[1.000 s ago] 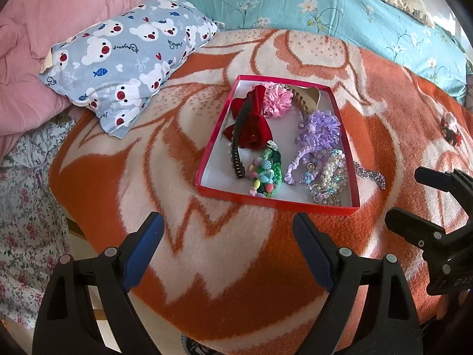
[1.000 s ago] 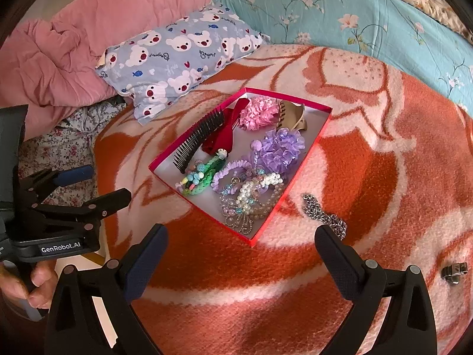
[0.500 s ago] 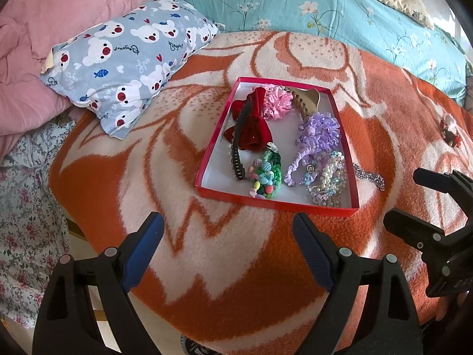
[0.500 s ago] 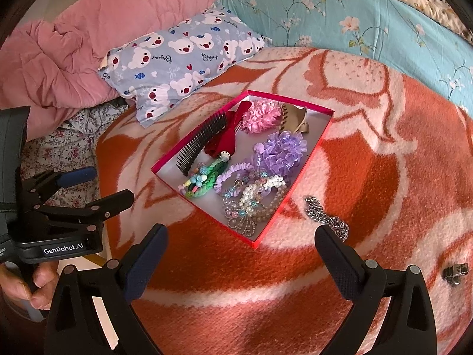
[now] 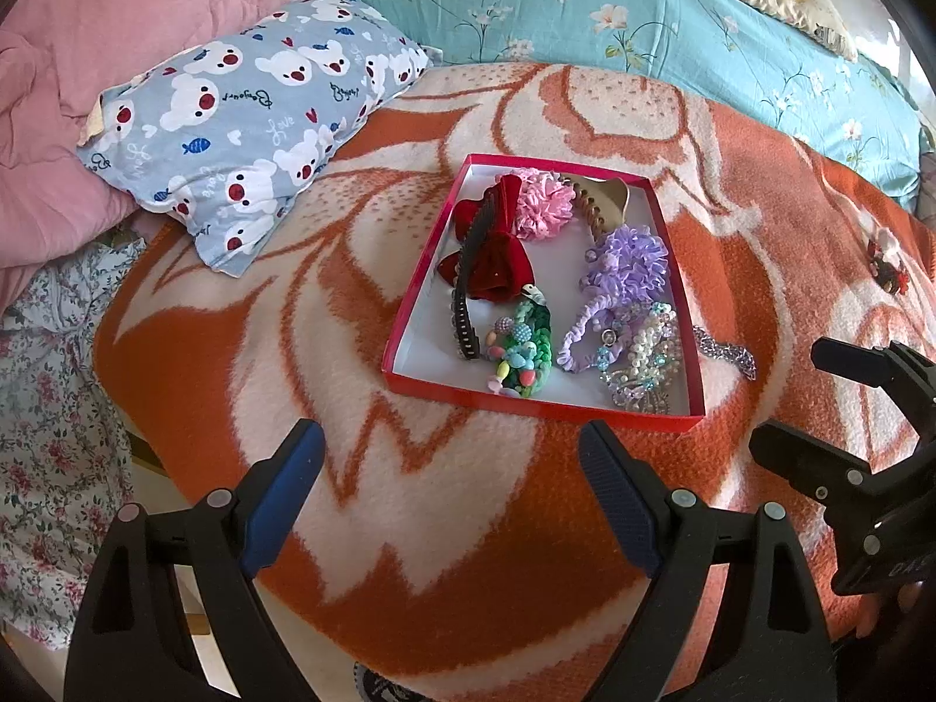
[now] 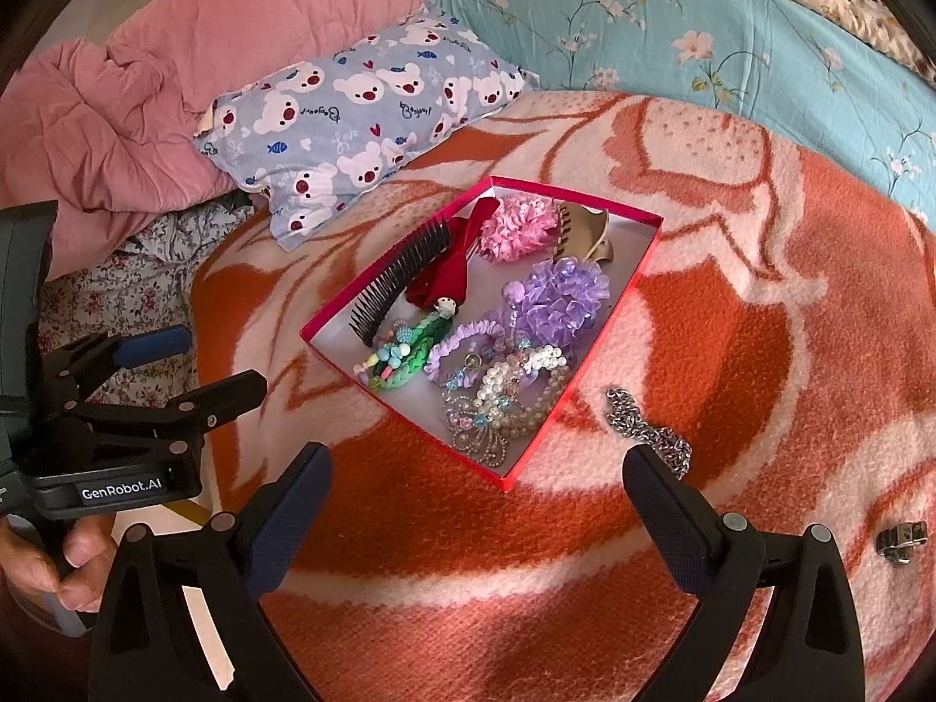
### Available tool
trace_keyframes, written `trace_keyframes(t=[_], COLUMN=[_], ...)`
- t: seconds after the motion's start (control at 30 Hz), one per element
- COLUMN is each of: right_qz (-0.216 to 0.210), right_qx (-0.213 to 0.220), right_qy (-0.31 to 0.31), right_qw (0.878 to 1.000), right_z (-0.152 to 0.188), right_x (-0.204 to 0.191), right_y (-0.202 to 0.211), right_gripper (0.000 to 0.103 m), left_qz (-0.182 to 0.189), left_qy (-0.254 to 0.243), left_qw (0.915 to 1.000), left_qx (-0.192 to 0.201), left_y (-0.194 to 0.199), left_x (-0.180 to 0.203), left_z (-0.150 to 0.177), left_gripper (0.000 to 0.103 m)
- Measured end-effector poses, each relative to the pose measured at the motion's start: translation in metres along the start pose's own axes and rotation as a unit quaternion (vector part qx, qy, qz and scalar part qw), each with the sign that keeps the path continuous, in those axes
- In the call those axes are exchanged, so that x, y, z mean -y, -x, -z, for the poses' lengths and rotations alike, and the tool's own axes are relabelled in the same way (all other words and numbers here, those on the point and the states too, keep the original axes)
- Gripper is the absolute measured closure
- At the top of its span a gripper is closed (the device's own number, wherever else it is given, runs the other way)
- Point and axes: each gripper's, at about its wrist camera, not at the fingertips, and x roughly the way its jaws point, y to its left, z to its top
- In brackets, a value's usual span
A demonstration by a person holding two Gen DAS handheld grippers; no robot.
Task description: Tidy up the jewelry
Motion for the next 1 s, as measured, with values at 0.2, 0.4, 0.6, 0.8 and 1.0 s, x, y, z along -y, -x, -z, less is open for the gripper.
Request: trace_keyframes(t=[0.2,0.4,0.6,0.8,1.0], right_qz=[0.0,0.0,0.0,-0.001,-0.01], right_qx=[0.0,0.001,-0.001,-0.006,-0.008], right_qy=[0.0,0.0,-0.003,-0.006,-0.02], right_qw=[1.0,1.0,1.0,1.0,1.0], right_z=[0.0,-0.001,0.0,0.001,0.004], right_x=[0.0,0.001,0.003,0.006,0.01], right_y=[0.0,0.0,-0.001,-0.005,-0.015], right_gripper=[0.003,0.003,0.003,0.003,0.003], left_qz=[0.0,0.0,0.001,0.002,0.01], left_qy=[0.0,0.0,0.001,0.001,0.006], left_qw=[1.0,1.0,1.0,1.0,0.9999], left_qx=[0.0,0.0,-0.003,-0.007,-0.01], left_y=[0.0,-0.001,-0.002,-0.008,-0.013], left_x=[0.0,-0.001,0.001,0.005,0.009], left_z=[0.0,0.0,-0.002,-0.002,-0.002], left_gripper=[0.014,0.013,0.014,0.014,0.014])
